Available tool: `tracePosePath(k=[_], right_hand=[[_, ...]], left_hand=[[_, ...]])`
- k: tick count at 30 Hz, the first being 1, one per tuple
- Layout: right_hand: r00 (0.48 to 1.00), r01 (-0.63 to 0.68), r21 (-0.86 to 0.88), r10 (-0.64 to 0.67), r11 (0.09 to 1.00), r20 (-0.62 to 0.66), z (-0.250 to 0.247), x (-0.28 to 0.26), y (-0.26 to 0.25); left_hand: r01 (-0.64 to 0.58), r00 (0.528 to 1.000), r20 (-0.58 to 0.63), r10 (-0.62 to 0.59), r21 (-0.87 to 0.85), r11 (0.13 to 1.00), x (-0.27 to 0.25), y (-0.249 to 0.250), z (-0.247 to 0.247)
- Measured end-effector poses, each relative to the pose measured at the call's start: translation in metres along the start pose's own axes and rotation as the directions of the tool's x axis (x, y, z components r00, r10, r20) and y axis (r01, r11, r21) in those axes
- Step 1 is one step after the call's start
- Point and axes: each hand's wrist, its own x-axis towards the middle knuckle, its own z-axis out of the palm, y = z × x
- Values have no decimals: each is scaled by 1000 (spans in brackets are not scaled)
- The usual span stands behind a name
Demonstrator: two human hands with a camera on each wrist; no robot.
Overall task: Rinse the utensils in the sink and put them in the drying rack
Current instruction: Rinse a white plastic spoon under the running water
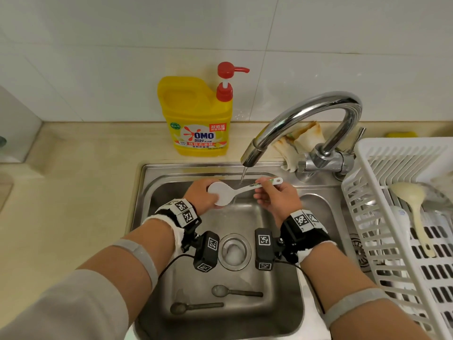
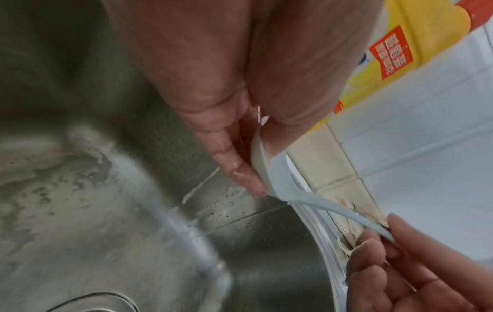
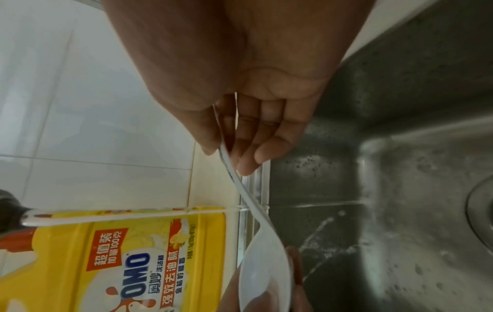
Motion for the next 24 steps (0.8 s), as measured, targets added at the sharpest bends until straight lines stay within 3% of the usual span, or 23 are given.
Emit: tracePosePath(k=[4, 9, 18, 24], right_hand=[[998, -48, 55, 46, 997, 43, 14, 5, 5], [989, -114, 80, 106, 990, 106, 34, 6, 8], [989, -96, -101, 106, 990, 100, 45, 7, 13], [985, -158, 117, 148, 980, 90, 41, 7, 11]], left_hand=[[57, 993, -93, -69, -128, 990, -9, -10, -15], [72, 969, -223, -108, -164, 984, -15, -20, -31], [81, 925, -351, -146, -192, 978, -24, -22, -46], [85, 930, -340, -140, -170, 982, -22, -21, -42]])
